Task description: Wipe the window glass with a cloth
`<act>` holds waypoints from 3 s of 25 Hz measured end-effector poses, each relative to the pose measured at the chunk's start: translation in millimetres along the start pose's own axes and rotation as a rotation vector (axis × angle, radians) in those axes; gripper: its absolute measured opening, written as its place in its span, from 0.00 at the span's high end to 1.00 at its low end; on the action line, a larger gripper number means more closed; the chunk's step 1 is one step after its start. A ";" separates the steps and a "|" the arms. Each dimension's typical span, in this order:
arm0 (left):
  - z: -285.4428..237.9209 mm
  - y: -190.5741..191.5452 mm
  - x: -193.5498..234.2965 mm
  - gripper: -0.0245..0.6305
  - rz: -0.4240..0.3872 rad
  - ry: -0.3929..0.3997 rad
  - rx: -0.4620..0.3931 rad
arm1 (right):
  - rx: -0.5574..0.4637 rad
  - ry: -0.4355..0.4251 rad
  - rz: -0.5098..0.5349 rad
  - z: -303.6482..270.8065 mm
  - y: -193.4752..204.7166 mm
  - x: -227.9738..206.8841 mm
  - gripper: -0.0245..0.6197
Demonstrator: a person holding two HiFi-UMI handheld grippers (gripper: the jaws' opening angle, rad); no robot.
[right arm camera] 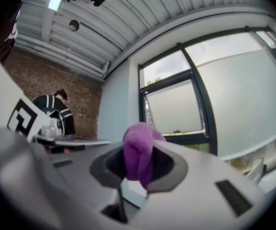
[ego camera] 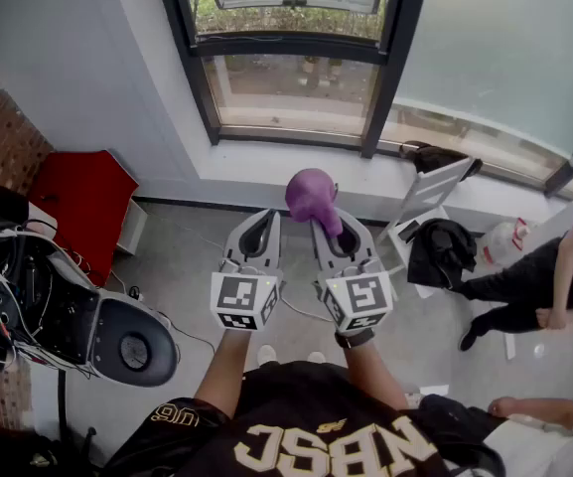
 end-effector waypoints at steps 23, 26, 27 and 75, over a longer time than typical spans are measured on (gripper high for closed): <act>-14.4 43.6 -43.5 0.95 -0.026 -0.020 0.073 | 0.095 0.088 0.059 24.5 26.8 -72.6 0.83; -51.3 48.6 -7.0 0.94 0.013 0.009 0.076 | 0.114 0.119 0.060 -20.7 34.5 -78.8 0.83; -66.0 48.1 7.4 0.94 0.028 0.018 0.075 | 0.109 0.121 0.070 -39.2 32.9 -79.6 0.83; -489.5 192.4 214.7 0.95 0.018 -0.099 0.022 | 0.055 0.098 -0.236 -422.3 200.7 -377.3 0.83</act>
Point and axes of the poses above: the fingertips, and each gripper's own axes: z backward along the fingers, x to its left, y out of its underside, the point moved 4 cm from there along z, backward along the fingers, and after that the axes turned 14 degrees about -x, right-handed, at the moved point
